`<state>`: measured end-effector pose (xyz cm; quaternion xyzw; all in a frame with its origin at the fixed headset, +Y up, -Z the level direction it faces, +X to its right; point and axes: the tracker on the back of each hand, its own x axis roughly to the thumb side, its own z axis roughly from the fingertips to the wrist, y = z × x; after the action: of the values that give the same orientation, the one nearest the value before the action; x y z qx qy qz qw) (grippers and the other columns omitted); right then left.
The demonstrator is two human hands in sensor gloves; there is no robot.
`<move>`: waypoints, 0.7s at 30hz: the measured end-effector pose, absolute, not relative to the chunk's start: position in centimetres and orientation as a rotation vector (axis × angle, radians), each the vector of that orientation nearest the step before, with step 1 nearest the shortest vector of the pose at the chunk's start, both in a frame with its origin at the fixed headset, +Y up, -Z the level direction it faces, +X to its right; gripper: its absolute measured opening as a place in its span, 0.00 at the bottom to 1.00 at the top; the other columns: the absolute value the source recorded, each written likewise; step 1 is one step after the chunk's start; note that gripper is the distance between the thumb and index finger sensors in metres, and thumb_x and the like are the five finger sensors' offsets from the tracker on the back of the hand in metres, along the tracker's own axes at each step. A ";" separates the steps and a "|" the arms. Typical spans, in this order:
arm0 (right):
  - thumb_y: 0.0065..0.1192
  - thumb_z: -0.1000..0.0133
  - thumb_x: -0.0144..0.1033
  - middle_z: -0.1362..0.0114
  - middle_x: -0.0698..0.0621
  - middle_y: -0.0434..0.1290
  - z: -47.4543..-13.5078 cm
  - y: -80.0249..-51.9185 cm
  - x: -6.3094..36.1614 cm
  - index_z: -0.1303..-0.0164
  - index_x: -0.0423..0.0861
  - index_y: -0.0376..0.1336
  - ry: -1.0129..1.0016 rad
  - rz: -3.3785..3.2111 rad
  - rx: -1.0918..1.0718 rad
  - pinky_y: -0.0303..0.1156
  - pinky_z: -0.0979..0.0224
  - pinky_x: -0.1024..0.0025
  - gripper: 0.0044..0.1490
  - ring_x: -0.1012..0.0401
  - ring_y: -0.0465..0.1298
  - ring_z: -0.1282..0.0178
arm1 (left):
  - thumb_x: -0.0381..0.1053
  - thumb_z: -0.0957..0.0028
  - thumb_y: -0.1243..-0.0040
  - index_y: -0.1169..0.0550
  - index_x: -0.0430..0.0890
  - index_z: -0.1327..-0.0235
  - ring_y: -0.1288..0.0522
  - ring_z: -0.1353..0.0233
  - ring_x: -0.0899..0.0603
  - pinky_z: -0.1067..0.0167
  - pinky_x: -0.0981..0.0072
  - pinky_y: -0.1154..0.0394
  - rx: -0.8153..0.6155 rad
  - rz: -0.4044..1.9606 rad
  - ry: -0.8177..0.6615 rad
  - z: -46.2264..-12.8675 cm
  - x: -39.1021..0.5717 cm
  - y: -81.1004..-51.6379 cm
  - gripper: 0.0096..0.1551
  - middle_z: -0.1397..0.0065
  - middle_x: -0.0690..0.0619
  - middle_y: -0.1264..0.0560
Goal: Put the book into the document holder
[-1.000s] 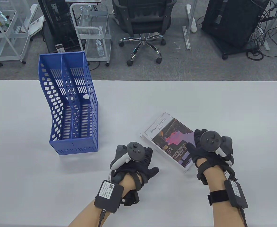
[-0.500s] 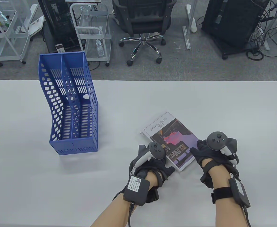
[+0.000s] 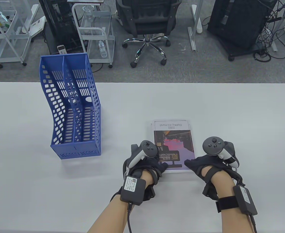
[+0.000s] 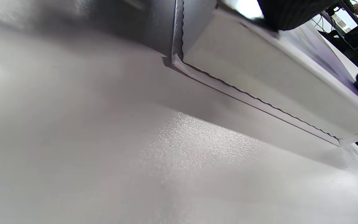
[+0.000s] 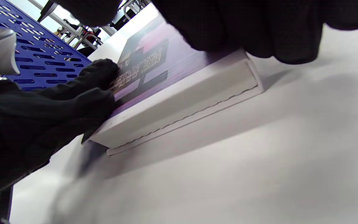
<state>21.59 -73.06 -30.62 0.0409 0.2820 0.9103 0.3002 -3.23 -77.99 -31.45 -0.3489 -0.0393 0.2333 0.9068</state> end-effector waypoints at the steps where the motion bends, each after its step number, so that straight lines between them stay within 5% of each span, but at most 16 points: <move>1: 0.55 0.47 0.56 0.40 0.20 0.70 -30.6 -73.0 21.5 0.44 0.26 0.65 0.756 2.417 0.114 0.67 0.45 0.26 0.45 0.25 0.75 0.43 | 0.72 0.53 0.50 0.66 0.60 0.31 0.68 0.15 0.40 0.28 0.34 0.66 -0.719 0.479 -0.081 -31.5 -3.2 -78.0 0.53 0.20 0.56 0.70; 7: 0.55 0.47 0.56 0.42 0.23 0.75 -30.9 -72.2 21.3 0.48 0.26 0.69 0.658 2.540 0.133 0.69 0.46 0.27 0.44 0.27 0.77 0.46 | 0.72 0.54 0.50 0.66 0.59 0.31 0.72 0.17 0.41 0.28 0.34 0.67 -0.713 0.492 -0.085 -31.4 -3.1 -77.8 0.54 0.21 0.56 0.73; 11: 0.56 0.48 0.56 0.39 0.24 0.74 -31.1 -70.1 20.6 0.45 0.28 0.68 0.290 2.665 0.212 0.67 0.44 0.28 0.43 0.28 0.77 0.44 | 0.72 0.53 0.50 0.64 0.60 0.28 0.77 0.19 0.43 0.29 0.34 0.69 -0.627 0.520 -0.159 -30.4 -2.1 -75.9 0.53 0.22 0.57 0.74; 16: 0.57 0.48 0.54 0.22 0.31 0.56 -31.7 -70.8 19.2 0.31 0.36 0.55 0.161 2.730 0.342 0.52 0.32 0.25 0.44 0.29 0.56 0.25 | 0.72 0.54 0.50 0.60 0.62 0.26 0.77 0.20 0.44 0.29 0.35 0.70 -0.596 0.371 -0.319 -27.6 0.2 -74.6 0.51 0.21 0.58 0.73; 21: 0.56 0.48 0.54 0.19 0.36 0.49 -32.6 -73.1 18.2 0.28 0.40 0.50 0.256 2.909 0.336 0.49 0.31 0.25 0.45 0.31 0.48 0.22 | 0.72 0.53 0.50 0.59 0.63 0.26 0.79 0.20 0.45 0.29 0.36 0.71 -0.658 0.260 -0.375 -25.7 2.2 -75.5 0.50 0.22 0.59 0.74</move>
<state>18.19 -73.09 -32.61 0.1138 0.0866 0.9846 0.1009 2.21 -75.50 -25.67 -0.3204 -0.1825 0.1264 0.9209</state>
